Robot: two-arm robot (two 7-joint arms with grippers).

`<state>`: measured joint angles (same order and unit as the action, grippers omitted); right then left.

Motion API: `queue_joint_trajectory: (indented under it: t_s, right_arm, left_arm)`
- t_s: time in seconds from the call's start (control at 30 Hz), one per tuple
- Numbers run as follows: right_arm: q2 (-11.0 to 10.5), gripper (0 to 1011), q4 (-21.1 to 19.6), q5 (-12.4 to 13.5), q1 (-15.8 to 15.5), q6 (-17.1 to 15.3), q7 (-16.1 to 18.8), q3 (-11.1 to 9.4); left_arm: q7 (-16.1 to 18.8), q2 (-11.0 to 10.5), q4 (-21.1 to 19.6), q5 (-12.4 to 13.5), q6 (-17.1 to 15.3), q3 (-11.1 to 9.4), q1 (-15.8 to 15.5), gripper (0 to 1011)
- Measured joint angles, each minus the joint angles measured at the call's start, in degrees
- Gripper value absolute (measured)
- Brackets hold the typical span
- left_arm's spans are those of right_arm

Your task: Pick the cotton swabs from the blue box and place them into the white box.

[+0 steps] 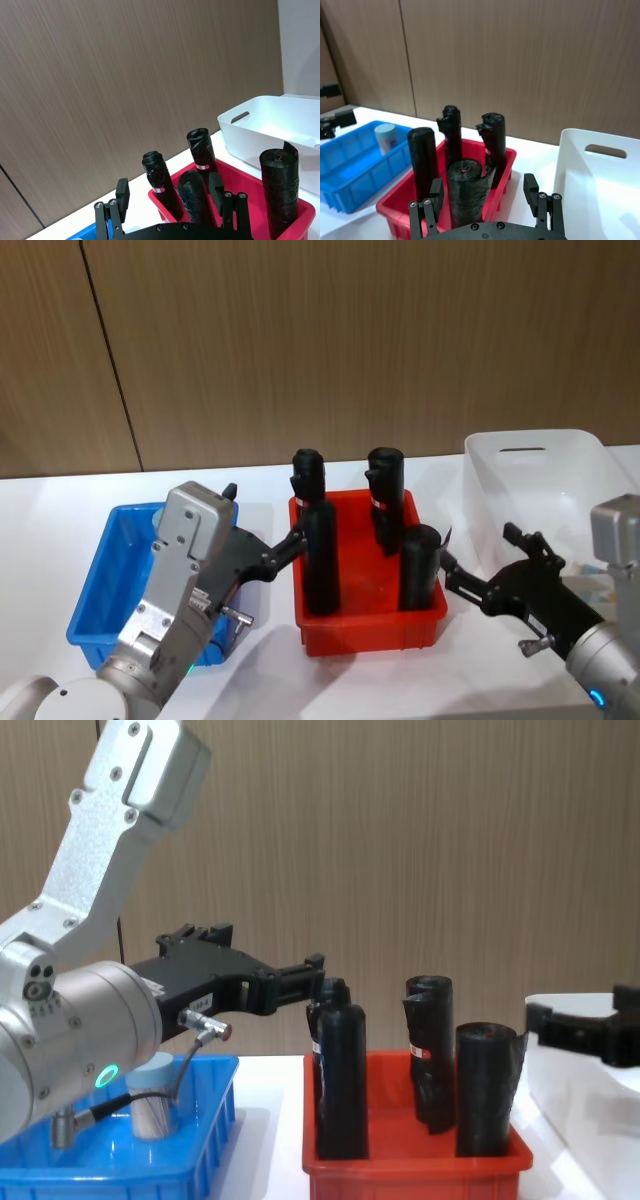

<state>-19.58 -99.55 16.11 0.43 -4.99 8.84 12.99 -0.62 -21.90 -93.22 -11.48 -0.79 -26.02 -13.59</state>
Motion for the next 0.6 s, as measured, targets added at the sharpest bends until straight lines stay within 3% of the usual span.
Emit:
queue_joint_trajectory:
  t_s: [0.6]
  right_arm:
    - [2.85, 1001, 8.78, -3.61, 6.52, -3.15, 6.57, 1.28]
  left_arm:
    - [-0.01, 0.0, 0.05, 0.0, 0.0, 0.0, 0.0, 1004]
